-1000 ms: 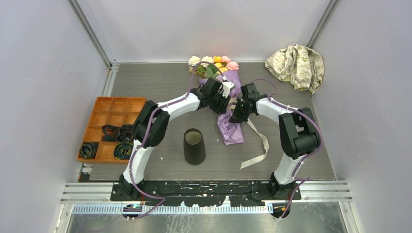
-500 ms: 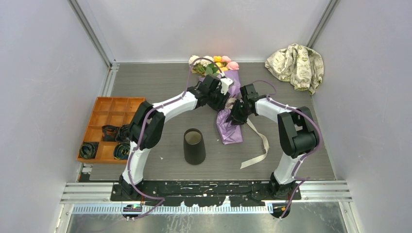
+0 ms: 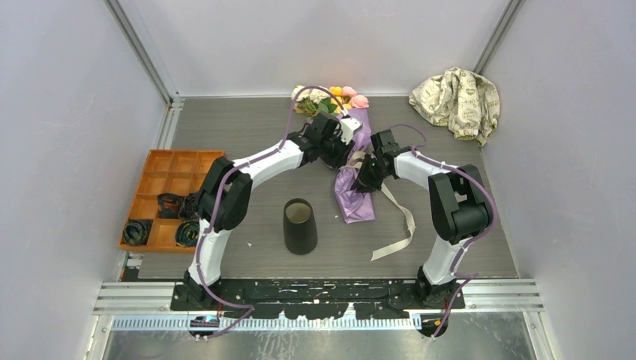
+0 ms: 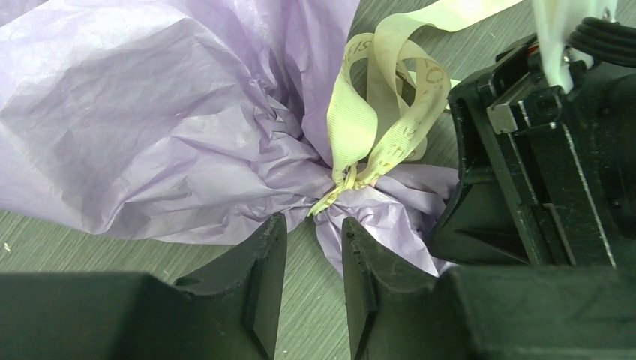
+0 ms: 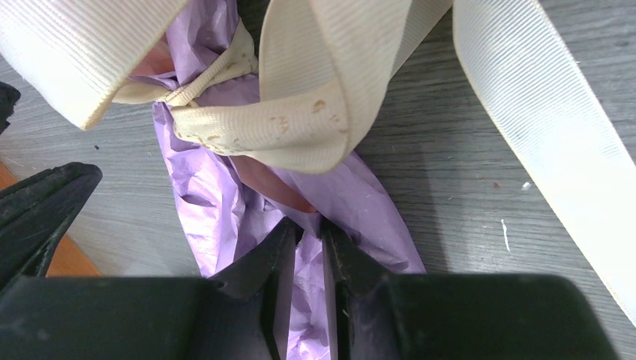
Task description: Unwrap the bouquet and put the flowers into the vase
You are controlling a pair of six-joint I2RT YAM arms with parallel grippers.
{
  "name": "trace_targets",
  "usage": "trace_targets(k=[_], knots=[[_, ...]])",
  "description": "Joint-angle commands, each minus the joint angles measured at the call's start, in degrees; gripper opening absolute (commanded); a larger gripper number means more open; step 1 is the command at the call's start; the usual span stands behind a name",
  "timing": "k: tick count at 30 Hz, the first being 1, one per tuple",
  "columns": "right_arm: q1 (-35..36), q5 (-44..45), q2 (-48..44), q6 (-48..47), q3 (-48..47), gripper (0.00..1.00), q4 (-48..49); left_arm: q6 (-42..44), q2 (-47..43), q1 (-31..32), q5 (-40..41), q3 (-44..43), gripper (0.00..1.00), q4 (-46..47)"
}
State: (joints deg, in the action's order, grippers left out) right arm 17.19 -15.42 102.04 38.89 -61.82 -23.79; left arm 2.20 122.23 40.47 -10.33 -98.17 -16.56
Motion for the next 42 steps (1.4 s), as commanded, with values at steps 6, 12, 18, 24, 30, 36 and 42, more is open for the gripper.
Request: trace_targets(k=[6, 12, 18, 24, 30, 36, 42], knots=[[0.18, -0.02, 0.18, -0.13, -0.29, 0.25, 0.82, 1.63, 1.63, -0.34, -4.93, -3.76, 0.31, 0.17], [0.15, -0.91, 0.44, 0.2, -0.65, 0.25, 1.2, 3.05, 4.82, -0.43, -5.58, -7.6, 0.31, -3.51], [0.16, -1.53, 0.51, 0.35, -0.59, 0.25, 1.61, 4.22, 5.48, -0.62, -3.56, -7.89, 0.31, -3.75], [0.13, -2.19, 0.72, 0.7, -0.25, 0.25, 2.07, 4.21, 5.39, -1.09, -2.49, -6.98, 0.32, -1.97], [0.21, -2.42, 0.35, 0.84, 0.13, 0.25, 2.35, 3.96, 7.17, -1.41, -4.29, -8.51, 0.31, -3.18], [0.17, -2.46, 0.93, 1.07, -0.05, 0.25, 2.7, 1.96, 8.11, -1.44, -9.24, -8.23, 0.28, -3.55], [0.22, -2.51, 1.25, 1.48, -0.21, 0.25, 3.22, 0.35, 9.24, -1.44, -12.54, -8.62, 0.2, -3.61]])
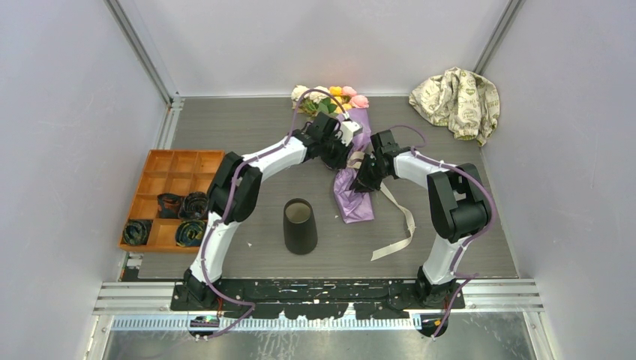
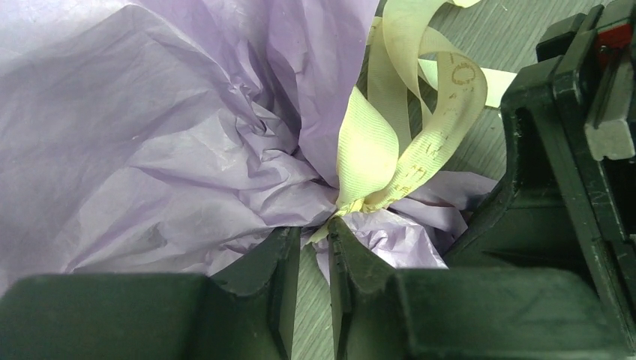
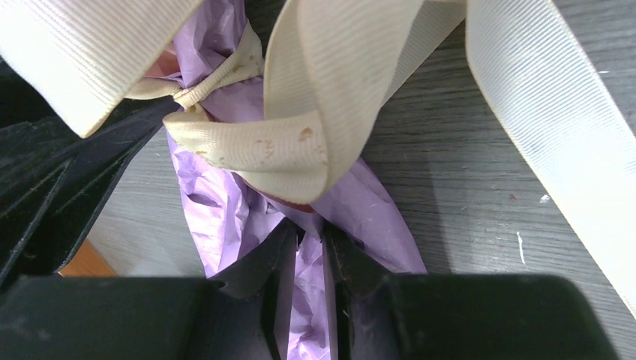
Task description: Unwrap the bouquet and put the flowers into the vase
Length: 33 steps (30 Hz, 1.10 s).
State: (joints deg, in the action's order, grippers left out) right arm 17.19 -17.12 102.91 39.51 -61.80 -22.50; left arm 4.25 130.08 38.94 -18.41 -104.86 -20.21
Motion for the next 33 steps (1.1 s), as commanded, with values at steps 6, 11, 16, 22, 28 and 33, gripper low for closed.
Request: trace_targets(k=[6, 11, 16, 22, 28, 33], knots=[[0.21, -0.39, 0.79, 1.5, -0.59, 0.24, 1.97, -3.82, 1.81, 0.11, -7.37, -2.29, 0.09, 0.04], [0.13, 0.65, 1.4, 1.84, -0.86, 0.2, 1.5, -3.98, -0.84, 0.16, -6.02, 0.35, 0.04, 1.17], [0.2, 1.94, 2.32, 2.3, -1.17, 0.17, 0.93, -3.94, -3.94, 0.04, -4.06, 2.85, 0.0, 1.62], [0.12, 3.58, 3.07, 2.34, -1.3, 0.14, -0.03, -5.74, -8.02, -1.51, -3.24, 6.34, 0.0, 3.47], [-0.36, 4.11, 3.57, 2.24, -0.99, 0.13, -0.17, -7.18, -11.15, -3.99, -3.58, 9.84, 0.0, 5.26], [-0.51, 3.92, 3.97, 2.32, -0.95, 0.13, 0.0, -8.15, -12.19, -4.95, -5.05, 10.33, 0.0, 5.89]])
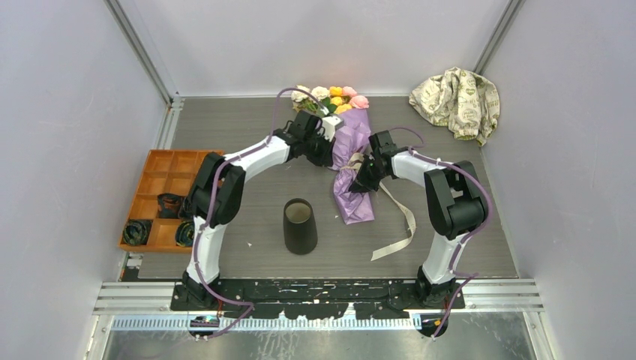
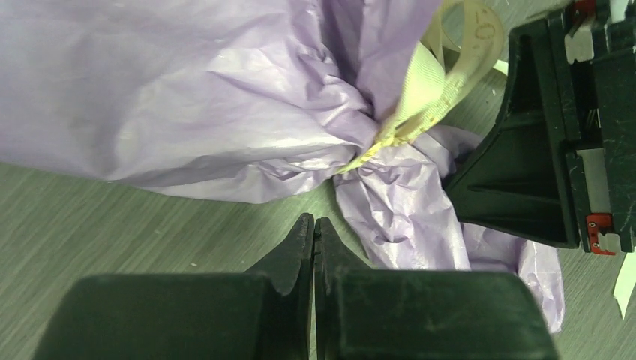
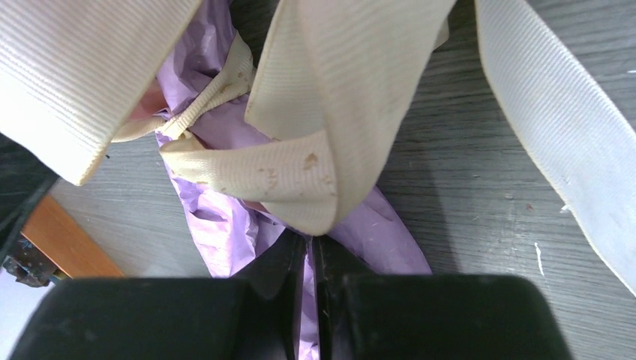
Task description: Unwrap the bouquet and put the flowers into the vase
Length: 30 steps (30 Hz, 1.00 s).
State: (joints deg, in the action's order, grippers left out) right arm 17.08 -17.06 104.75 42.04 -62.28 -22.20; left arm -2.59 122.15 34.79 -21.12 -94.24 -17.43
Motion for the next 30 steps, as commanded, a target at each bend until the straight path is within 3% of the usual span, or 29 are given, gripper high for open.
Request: trace_targets(k=[1, 14, 30], knots=[[-0.41, 3.61, 2.17, -0.21, -0.47, 0.14, -0.18, -1.61, -3.95, -0.82, -2.99, -0.64, 0.01, 3.08], [-0.41, 3.08, 1.73, -0.23, -0.81, 0.24, -0.4, -3.28, 2.19, -0.79, -7.79, -8.26, 0.36, 2.26], [-0.38, 3.0, 1.44, 0.12, -0.87, 0.25, -0.23, -0.49, 5.96, 0.65, -7.61, -10.94, 0.33, -1.95]])
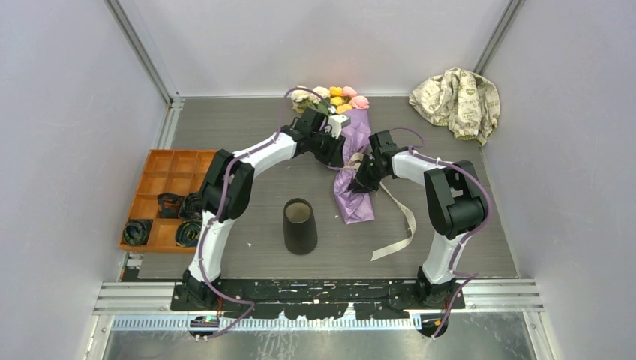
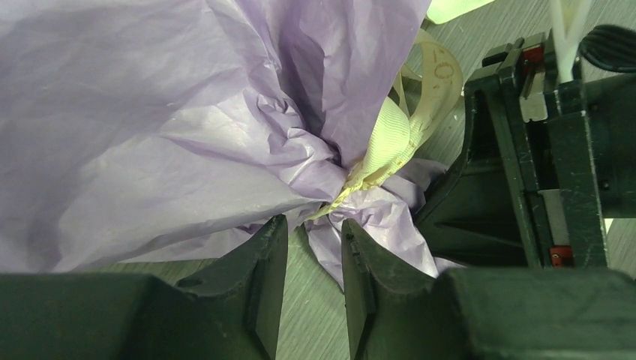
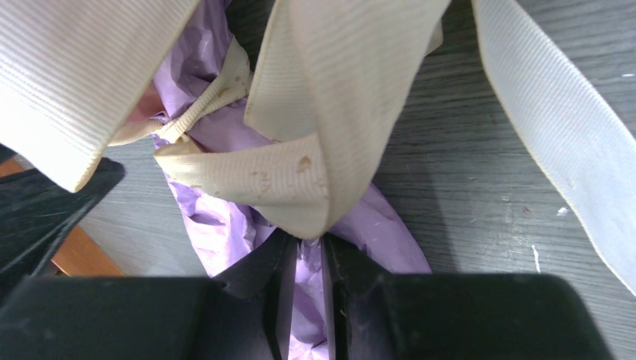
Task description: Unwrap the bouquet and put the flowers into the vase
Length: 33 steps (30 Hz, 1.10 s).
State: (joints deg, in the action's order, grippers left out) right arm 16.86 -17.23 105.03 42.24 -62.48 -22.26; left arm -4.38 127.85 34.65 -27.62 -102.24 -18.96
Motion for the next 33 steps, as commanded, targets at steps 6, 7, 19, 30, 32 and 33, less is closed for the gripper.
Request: trace_targets(k=[6, 7, 19, 30, 32, 33], knots=[[-0.23, 3.0, 1.05, -0.03, -0.26, 0.24, 0.32, 1.55, 1.55, 1.5, -1.48, -3.65, 0.33, -0.74], [-0.17, 2.95, 1.05, 0.02, -0.25, 0.24, 0.29, 1.57, 1.72, 1.66, -1.55, -3.76, 0.33, -0.83], [-0.21, 2.39, 1.23, 0.29, 0.37, 0.23, 1.09, 1.56, 5.33, 2.7, 0.64, -5.77, 0.3, -1.15], [-0.18, 2.07, 2.19, 1.0, 0.65, 0.17, 2.16, 1.78, 6.38, 3.57, -0.22, -5.51, 0.02, -1.44], [-0.17, 2.32, 2.41, 1.18, 0.73, 0.17, 2.21, 1.41, 5.04, 3.61, -0.41, -4.38, 0.0, -0.34], [-0.16, 2.52, 2.46, 1.27, 0.77, 0.17, 2.08, 1.28, 4.31, 3.63, -0.3, -3.72, 0.0, 0.07]])
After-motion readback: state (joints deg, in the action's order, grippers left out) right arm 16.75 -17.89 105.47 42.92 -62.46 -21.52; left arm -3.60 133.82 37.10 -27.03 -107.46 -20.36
